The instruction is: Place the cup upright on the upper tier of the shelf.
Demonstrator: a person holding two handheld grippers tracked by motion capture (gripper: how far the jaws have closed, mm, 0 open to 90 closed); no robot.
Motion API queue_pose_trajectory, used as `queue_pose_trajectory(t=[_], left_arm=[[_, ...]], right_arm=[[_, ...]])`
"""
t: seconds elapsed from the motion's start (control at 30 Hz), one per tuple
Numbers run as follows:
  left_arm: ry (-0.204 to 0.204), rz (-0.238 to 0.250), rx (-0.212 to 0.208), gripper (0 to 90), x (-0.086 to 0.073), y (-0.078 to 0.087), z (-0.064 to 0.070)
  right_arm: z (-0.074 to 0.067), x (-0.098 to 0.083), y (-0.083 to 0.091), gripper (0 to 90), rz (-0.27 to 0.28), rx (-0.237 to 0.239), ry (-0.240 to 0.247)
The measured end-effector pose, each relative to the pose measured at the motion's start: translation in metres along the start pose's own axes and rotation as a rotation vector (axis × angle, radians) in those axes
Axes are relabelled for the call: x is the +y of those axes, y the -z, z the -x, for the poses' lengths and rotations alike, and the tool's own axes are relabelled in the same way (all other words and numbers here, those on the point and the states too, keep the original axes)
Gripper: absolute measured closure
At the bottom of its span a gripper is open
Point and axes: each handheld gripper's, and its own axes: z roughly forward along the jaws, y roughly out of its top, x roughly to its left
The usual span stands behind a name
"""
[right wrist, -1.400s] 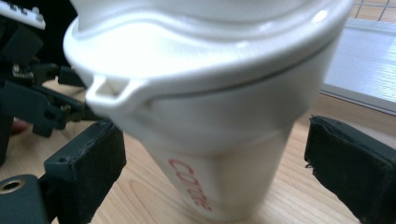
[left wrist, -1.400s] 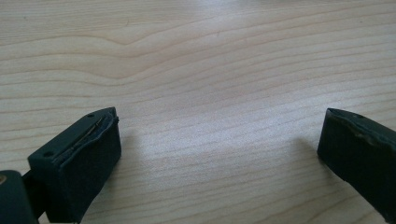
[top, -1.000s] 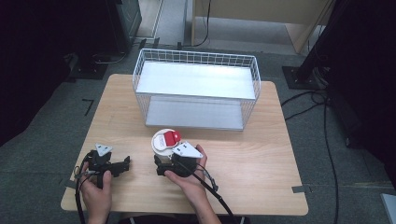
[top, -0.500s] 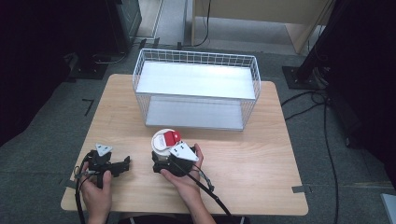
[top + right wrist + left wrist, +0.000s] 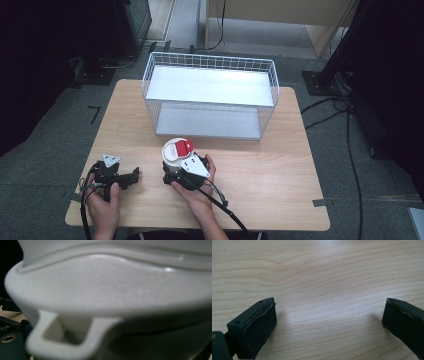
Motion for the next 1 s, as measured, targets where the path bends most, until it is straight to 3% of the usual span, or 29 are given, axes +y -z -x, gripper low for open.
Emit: queue_pose_trajectory(t=[0.5, 0.77, 1.0], left_arm=[[-0.001, -0.001, 0.0, 0.0, 0.0, 0.0, 0.0], [-0.001, 0.001, 0.001, 0.0, 0.0, 0.0, 0.0], [-0.001, 0.0, 0.001, 0.0, 0.0, 0.0, 0.0]], right_arm=[[-0.004, 0.003, 0.008, 8.0, 0.093, 0.019, 0.01], [0.001, 0.02, 0.019, 8.1, 0.145, 0.015, 0.006], [0.003, 0.045, 0.027, 8.1, 0.21, 0.014, 0.027]])
